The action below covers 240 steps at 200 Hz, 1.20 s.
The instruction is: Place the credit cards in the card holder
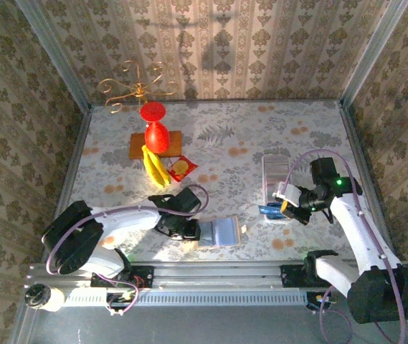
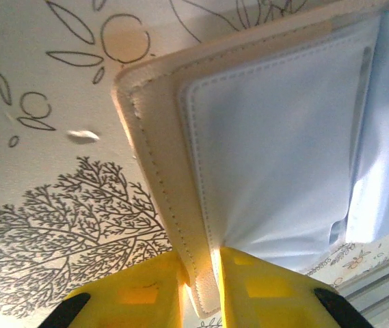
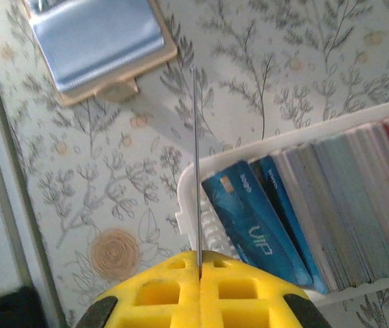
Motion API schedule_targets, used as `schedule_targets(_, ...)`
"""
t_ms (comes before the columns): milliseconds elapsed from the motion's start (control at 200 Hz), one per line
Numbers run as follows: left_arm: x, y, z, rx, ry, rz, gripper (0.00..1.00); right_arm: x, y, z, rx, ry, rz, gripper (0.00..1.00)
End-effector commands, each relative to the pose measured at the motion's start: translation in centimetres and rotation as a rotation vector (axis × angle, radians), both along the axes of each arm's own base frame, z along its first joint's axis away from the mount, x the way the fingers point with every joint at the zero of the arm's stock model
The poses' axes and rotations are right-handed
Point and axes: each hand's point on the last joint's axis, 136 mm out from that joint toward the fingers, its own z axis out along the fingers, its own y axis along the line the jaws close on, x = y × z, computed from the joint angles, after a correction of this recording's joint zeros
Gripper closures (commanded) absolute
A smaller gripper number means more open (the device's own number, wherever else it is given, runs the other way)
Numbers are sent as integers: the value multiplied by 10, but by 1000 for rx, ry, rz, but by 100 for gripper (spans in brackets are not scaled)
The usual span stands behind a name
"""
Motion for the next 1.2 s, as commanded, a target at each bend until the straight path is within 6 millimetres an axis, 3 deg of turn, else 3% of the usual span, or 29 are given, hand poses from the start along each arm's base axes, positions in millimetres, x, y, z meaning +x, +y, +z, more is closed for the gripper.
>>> schedule_targets(0, -1, -4, 4, -4, 15, -35, 81, 9, -14, -9, -88, -67, 41, 100)
schedule_targets(250, 4, -12, 6, -16, 14, -41, 81, 24, -23, -5, -118, -90, 19, 100)
schedule_targets(610, 9, -19, 4, -21, 11, -58, 81, 2, -34, -32, -188, 24, 44, 100)
schedule_targets(770, 10, -22, 4, -28, 11, -61, 81, 11, -34, -36, -179, 20, -13, 100)
schedule_targets(900, 10, -22, 6, -34, 7, -60, 81, 24, -40, -33, -208, -27, -51, 81)
schedule_targets(1005, 10, -22, 6, -39, 3, -54, 81, 32, -40, -32, -224, -43, -64, 74)
schedule_targets(1075, 10, -22, 5, -43, 2, -49, 81, 36, -43, -33, -260, -49, -60, 57)
schedule_targets(1195, 11, -23, 5, -49, -1, -43, 81, 45, -49, -33, -321, -79, -55, 38)
